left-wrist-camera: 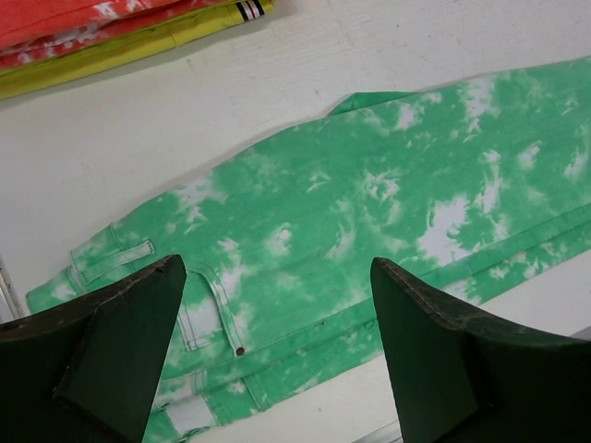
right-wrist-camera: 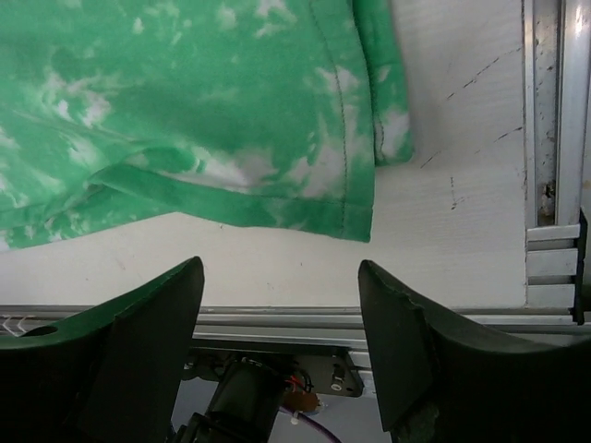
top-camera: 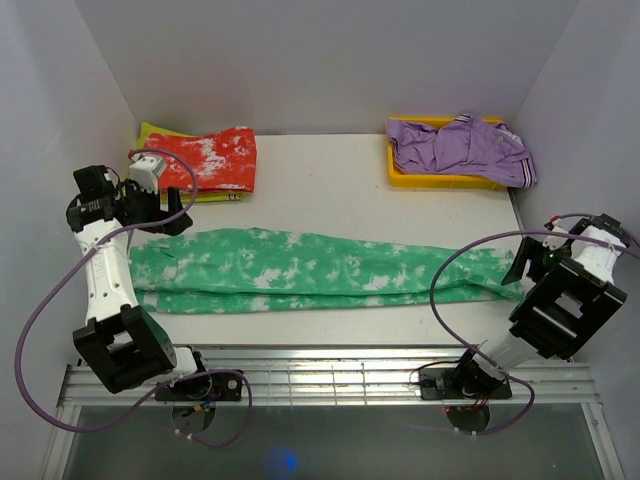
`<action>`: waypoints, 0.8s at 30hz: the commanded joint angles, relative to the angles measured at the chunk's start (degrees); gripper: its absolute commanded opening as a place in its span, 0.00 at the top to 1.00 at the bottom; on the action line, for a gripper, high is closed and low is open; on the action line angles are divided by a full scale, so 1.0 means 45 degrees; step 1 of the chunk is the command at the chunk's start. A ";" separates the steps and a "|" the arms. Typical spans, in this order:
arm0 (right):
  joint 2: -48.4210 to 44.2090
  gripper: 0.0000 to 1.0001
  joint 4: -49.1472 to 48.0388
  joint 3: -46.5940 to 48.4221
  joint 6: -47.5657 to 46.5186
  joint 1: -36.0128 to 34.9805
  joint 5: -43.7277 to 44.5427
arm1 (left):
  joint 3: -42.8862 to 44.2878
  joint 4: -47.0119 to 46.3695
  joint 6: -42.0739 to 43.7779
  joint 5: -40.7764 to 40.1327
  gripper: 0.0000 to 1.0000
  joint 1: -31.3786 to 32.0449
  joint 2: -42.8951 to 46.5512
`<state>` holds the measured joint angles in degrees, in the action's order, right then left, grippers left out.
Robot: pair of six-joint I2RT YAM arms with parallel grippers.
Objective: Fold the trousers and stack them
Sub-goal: Fold the trousers
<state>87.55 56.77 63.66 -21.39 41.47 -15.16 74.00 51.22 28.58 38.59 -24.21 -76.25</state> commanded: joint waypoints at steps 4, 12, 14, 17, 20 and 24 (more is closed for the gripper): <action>0.1716 0.27 0.1270 0.1635 0.0593 0.0120 -0.0206 | 0.0547 0.0238 -0.0705 0.0312 0.07 0.0008 -0.1043; 0.2674 0.23 0.1212 0.1713 0.0885 0.0158 0.0321 | 0.0997 0.0082 -0.0882 0.0292 0.08 0.0008 -0.1474; 0.2693 0.23 0.1018 0.1500 0.1041 0.0159 0.0341 | 0.0998 0.0043 -0.0785 0.0311 0.07 0.0008 -0.1474; 0.3005 0.23 0.1075 0.1537 0.1139 0.0159 0.0146 | 0.1056 0.0024 -0.0628 0.0292 0.07 0.0008 -0.1474; 0.3396 0.24 0.0958 0.1460 0.1218 0.0159 0.0126 | 0.1134 0.0004 -0.0356 0.0214 0.07 -0.0011 -0.1454; 0.3065 0.24 0.0763 0.1030 0.0710 0.0139 -0.0050 | 0.1076 -0.0035 -0.0120 0.0019 0.07 0.0008 -0.1474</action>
<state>102.26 60.20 69.21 -18.02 41.56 -14.15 76.90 51.83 26.52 38.35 -24.21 -84.33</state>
